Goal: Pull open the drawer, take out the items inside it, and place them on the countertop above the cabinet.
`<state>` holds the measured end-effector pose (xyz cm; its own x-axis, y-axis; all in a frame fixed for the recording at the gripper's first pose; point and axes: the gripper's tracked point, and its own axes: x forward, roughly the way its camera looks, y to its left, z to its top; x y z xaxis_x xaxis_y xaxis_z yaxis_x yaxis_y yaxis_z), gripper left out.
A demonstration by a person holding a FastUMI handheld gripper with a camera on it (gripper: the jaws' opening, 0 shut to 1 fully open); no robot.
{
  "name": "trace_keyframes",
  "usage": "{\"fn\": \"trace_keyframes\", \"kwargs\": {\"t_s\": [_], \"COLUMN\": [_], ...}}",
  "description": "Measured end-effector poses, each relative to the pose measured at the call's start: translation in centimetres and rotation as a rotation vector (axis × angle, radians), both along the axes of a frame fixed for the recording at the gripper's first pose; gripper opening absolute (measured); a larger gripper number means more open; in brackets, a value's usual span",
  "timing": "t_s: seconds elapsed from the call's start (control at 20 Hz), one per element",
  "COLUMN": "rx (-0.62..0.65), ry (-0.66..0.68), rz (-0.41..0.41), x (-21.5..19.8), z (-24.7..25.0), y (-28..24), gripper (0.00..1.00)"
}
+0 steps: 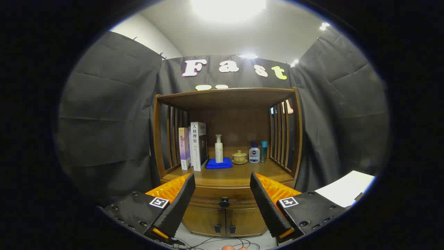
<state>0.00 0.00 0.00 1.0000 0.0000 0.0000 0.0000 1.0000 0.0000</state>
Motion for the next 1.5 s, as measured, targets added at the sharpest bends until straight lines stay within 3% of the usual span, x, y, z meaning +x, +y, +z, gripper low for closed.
{"fn": "trace_keyframes", "kwargs": {"t_s": [0.8, 1.25, 1.5], "rx": [-0.009, 0.015, 0.078], "ry": [0.019, 0.073, 0.129], "rz": [-0.015, -0.012, 0.011], "x": [0.8, 4.3, 9.1], "z": [-1.5, -4.1, -7.1], "y": [-0.8, -1.1, -0.9], "gripper": [0.99, 0.99, 0.98]}}
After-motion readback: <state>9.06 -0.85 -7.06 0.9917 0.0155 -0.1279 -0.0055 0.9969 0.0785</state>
